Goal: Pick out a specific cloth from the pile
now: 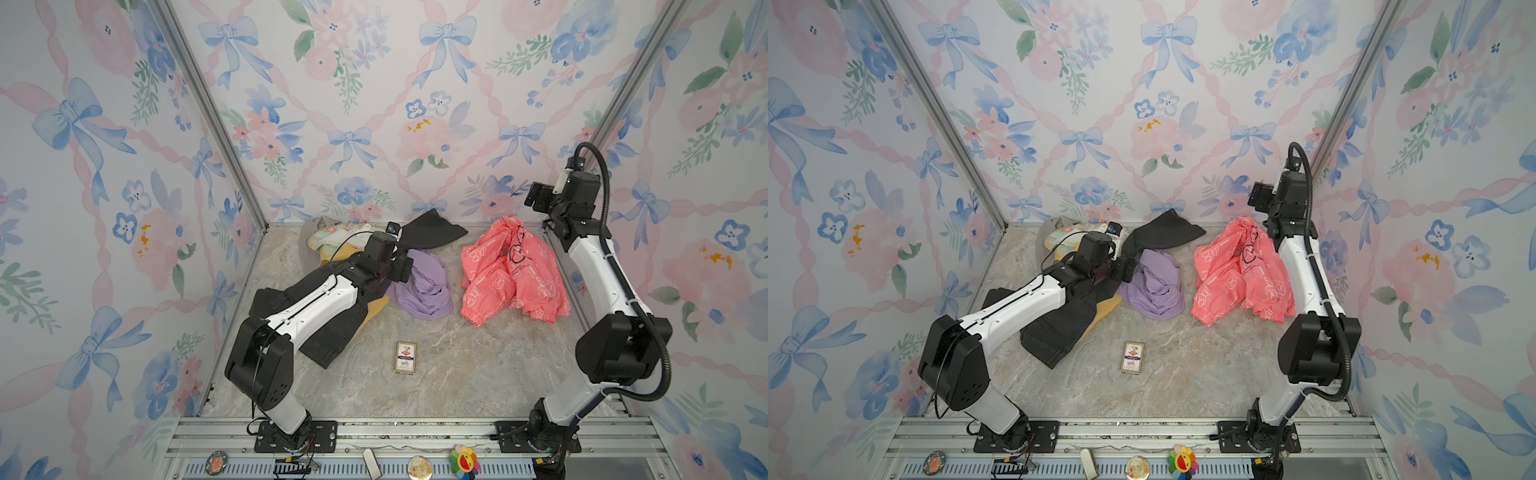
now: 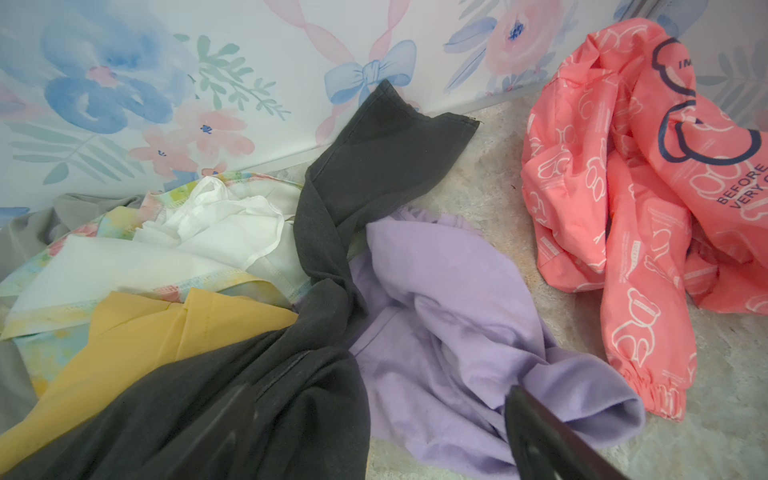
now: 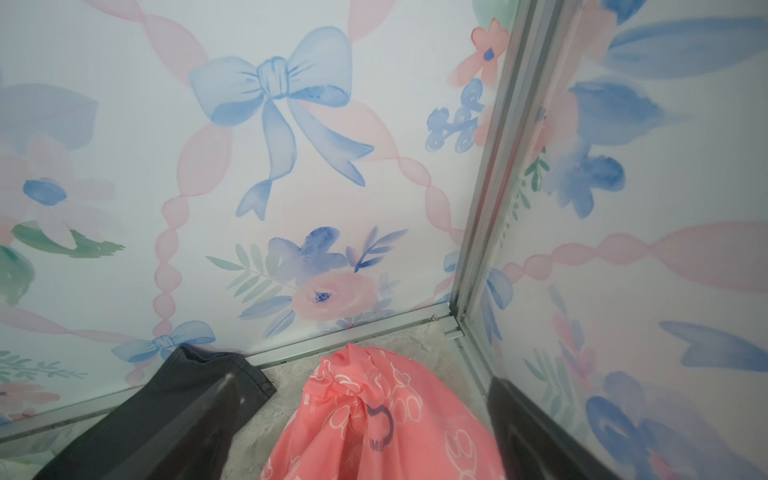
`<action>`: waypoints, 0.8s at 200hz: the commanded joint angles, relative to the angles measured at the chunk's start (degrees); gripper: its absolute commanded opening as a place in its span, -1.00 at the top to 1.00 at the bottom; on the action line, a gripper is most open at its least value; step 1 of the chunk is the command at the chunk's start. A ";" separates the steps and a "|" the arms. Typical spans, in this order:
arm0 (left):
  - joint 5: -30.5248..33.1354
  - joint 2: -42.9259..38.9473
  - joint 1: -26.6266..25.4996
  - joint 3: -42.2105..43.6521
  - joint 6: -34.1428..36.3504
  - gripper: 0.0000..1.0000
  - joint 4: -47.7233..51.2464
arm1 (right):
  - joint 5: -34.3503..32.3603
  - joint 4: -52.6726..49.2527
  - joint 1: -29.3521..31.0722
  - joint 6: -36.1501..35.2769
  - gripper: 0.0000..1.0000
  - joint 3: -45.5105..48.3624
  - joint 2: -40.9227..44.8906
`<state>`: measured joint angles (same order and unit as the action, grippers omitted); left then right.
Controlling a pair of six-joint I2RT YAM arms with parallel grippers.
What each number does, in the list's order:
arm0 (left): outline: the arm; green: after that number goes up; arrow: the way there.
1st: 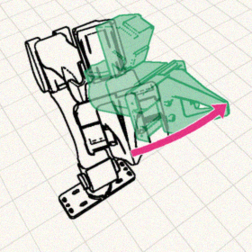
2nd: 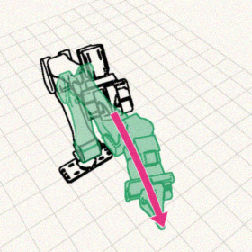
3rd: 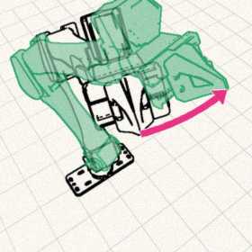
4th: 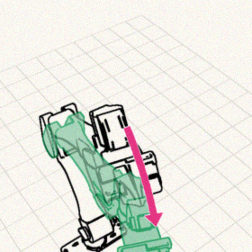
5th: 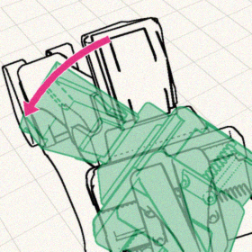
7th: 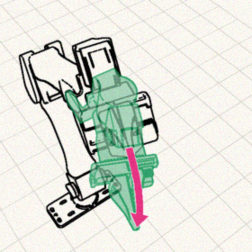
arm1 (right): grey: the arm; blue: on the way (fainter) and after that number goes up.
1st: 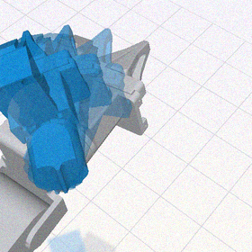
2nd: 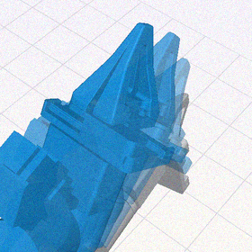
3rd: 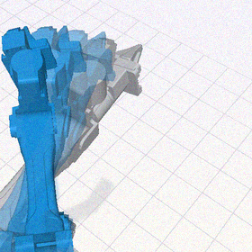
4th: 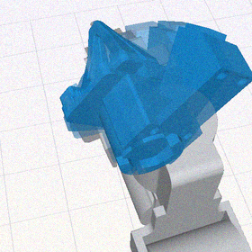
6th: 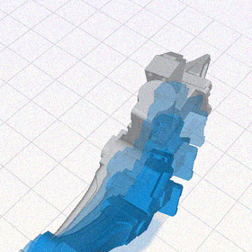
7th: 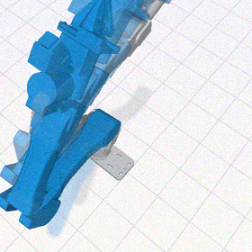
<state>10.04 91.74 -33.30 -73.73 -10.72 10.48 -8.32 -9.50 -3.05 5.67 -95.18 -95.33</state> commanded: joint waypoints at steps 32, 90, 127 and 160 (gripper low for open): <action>3.39 -15.07 3.45 10.10 0.59 -0.96 -14.65 | 0.79 4.82 3.79 -1.83 -0.94 21.31 22.96; 7.81 -27.55 5.60 23.02 -0.16 -0.96 -28.73 | -2.49 10.87 6.76 -3.42 -0.94 50.74 47.23; 9.07 -30.36 10.16 30.11 -2.66 -0.96 -32.47 | -6.26 15.23 7.07 -0.79 -0.94 60.65 48.81; 13.08 -29.69 15.15 38.12 -4.66 -0.96 -38.84 | -7.06 25.85 7.17 -0.76 -0.94 68.51 44.61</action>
<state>18.46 61.71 -20.95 -39.92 -12.95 -22.41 -13.19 6.46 3.55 4.34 -30.41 -49.06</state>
